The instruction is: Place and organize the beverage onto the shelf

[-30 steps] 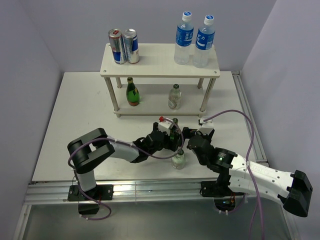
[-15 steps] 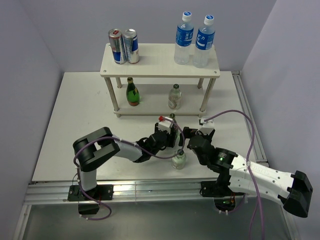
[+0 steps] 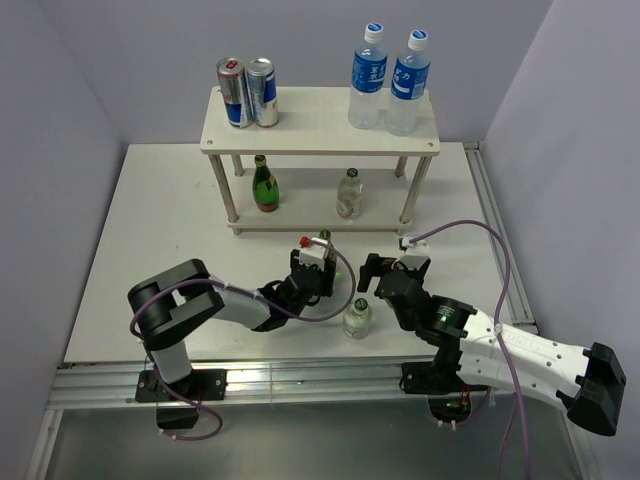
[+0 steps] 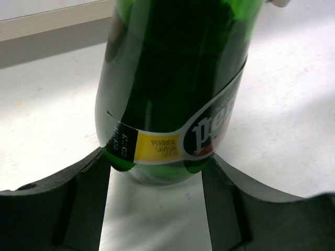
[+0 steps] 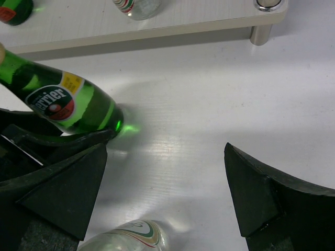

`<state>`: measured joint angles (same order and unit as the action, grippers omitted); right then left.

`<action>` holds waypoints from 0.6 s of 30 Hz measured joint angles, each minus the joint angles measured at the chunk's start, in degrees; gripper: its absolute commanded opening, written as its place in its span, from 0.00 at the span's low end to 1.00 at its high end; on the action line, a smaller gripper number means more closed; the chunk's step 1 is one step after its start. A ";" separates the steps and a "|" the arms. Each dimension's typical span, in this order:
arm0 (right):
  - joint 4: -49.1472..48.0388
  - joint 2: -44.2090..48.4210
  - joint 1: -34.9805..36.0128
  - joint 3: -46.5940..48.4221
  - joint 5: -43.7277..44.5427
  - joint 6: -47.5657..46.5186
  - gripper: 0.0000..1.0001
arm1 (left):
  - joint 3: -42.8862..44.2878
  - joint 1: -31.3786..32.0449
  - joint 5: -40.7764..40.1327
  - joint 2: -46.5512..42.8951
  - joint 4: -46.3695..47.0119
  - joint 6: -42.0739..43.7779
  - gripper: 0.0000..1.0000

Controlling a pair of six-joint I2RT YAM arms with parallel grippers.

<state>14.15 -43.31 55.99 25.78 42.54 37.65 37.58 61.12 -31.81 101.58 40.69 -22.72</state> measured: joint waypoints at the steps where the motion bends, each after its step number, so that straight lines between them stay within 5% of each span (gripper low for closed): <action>1: 0.00 0.00 0.00 0.00 0.00 -0.02 1.00 | -0.61 -0.28 -0.09 -0.68 -0.24 0.02 0.00; 18: -0.02 0.02 0.00 -0.09 -0.09 -0.02 1.00 | -4.28 -6.62 -1.49 -6.58 -3.54 2.10 0.00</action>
<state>14.13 -43.29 55.99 25.69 42.46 37.63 33.30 54.50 -33.30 95.00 37.15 -20.62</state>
